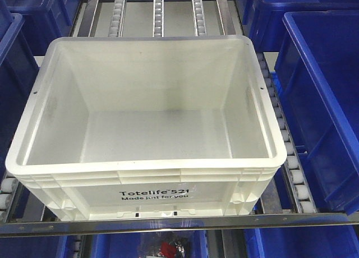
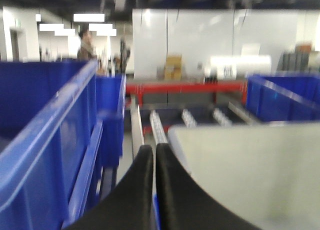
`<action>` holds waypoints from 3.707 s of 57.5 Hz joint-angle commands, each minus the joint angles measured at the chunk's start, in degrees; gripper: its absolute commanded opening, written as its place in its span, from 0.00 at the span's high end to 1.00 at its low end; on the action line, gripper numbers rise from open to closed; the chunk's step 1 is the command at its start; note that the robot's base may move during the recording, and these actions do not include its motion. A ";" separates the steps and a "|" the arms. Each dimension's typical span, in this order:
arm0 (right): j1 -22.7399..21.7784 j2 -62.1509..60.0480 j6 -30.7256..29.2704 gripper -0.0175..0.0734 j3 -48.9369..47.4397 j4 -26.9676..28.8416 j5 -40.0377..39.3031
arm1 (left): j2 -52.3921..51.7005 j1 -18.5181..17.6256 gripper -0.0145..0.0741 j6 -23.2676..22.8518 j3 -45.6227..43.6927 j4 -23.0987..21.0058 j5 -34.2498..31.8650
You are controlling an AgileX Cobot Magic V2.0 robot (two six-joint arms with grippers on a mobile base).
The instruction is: Move bin from left to right shelf
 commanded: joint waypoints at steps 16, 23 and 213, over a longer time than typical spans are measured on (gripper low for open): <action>0.08 4.09 -0.32 0.81 -2.62 2.66 -1.86 | 7.95 -0.40 0.84 0.53 -4.94 -0.50 7.81; 0.08 4.09 -1.38 0.79 -2.62 2.59 -1.75 | 7.94 -0.40 0.83 0.53 -4.94 -0.50 7.81; 10.25 72.07 -10.84 0.82 -60.85 12.57 43.06 | 69.00 -11.47 0.85 -8.20 -47.96 4.02 37.48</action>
